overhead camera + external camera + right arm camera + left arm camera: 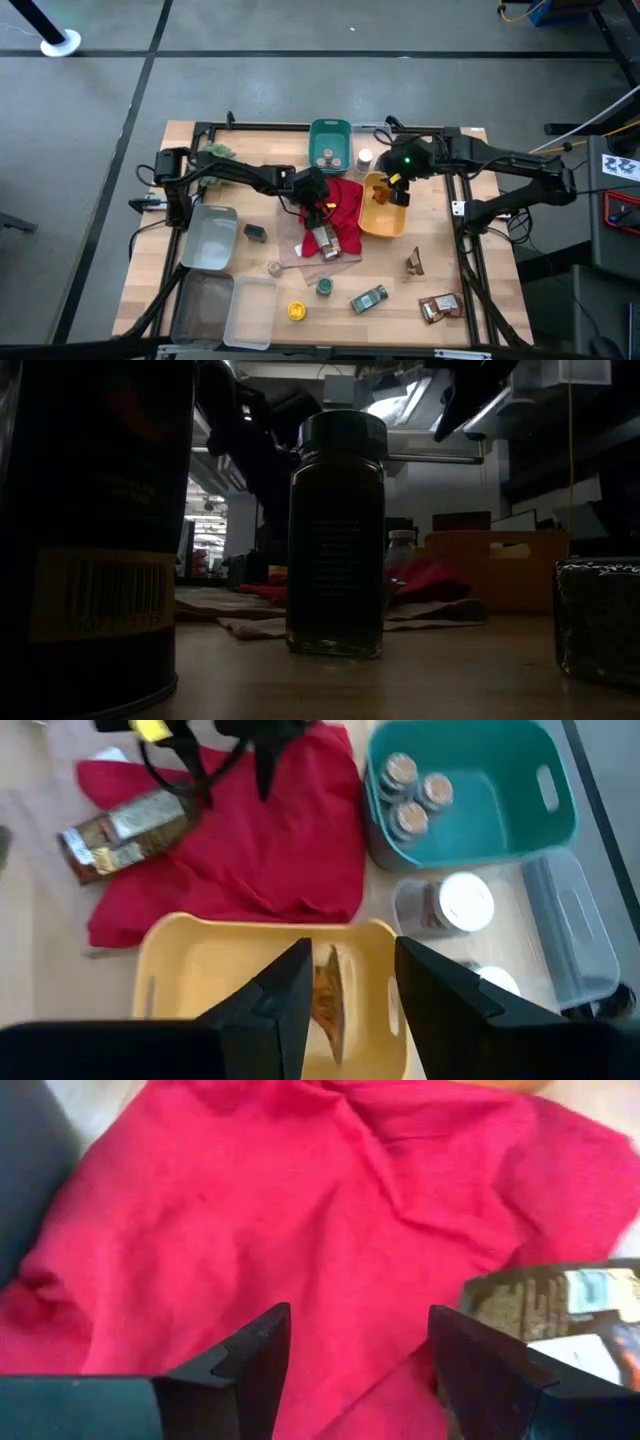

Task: Sort spices by type
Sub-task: Put the center brown seasoning sachet into the yellow bin

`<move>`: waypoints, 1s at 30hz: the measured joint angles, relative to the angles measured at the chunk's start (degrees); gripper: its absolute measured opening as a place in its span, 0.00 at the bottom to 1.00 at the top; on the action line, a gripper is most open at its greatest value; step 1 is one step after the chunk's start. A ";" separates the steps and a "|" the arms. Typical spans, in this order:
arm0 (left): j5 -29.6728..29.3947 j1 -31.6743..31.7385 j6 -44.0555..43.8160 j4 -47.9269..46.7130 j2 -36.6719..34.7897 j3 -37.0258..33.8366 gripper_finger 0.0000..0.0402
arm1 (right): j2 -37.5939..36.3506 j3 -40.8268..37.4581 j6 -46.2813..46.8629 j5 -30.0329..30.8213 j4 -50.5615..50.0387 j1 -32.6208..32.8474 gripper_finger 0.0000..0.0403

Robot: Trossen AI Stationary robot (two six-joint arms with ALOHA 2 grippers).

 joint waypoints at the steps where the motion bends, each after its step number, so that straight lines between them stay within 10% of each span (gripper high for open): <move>1: 0.34 -0.06 0.41 0.31 -0.03 0.00 0.55 | -0.08 0.00 0.01 -0.02 -0.14 0.68 0.36; 30: 6.97 -3.20 0.64 4.06 3.29 0.07 0.55 | -0.12 -0.04 3.63 0.42 -0.43 15.39 0.36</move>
